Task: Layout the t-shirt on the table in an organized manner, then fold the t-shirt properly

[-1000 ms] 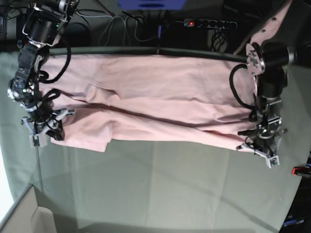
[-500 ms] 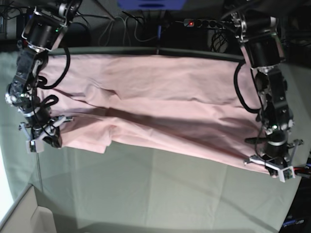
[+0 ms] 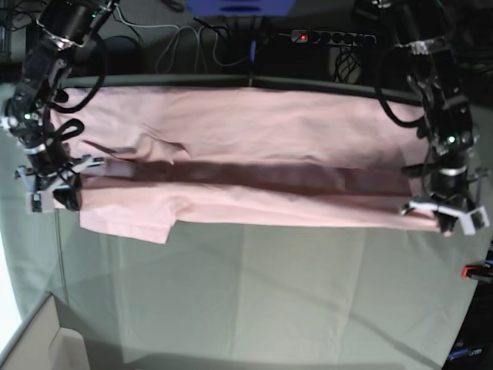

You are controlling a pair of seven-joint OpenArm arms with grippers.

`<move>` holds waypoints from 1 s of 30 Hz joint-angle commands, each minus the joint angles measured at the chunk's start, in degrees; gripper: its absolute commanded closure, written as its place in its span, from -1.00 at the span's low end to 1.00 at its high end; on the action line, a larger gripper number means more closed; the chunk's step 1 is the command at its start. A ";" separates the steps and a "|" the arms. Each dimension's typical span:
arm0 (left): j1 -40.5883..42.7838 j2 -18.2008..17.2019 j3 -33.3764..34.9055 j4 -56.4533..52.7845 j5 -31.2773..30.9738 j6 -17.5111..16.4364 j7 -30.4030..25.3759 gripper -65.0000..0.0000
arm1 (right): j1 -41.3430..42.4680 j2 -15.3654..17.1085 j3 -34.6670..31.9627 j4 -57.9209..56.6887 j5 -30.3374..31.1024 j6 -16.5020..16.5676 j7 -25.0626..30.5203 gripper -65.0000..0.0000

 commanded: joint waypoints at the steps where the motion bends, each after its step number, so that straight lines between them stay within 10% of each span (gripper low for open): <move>1: 0.56 -0.68 -0.53 1.95 -0.76 -0.23 -1.75 1.00 | -0.20 1.04 0.60 1.66 2.71 -0.05 1.97 1.00; 30: 7.16 -0.24 -2.73 -8.77 -3.23 -0.23 -2.28 1.00 | -11.46 0.25 5.43 -0.45 7.02 -0.05 2.06 1.00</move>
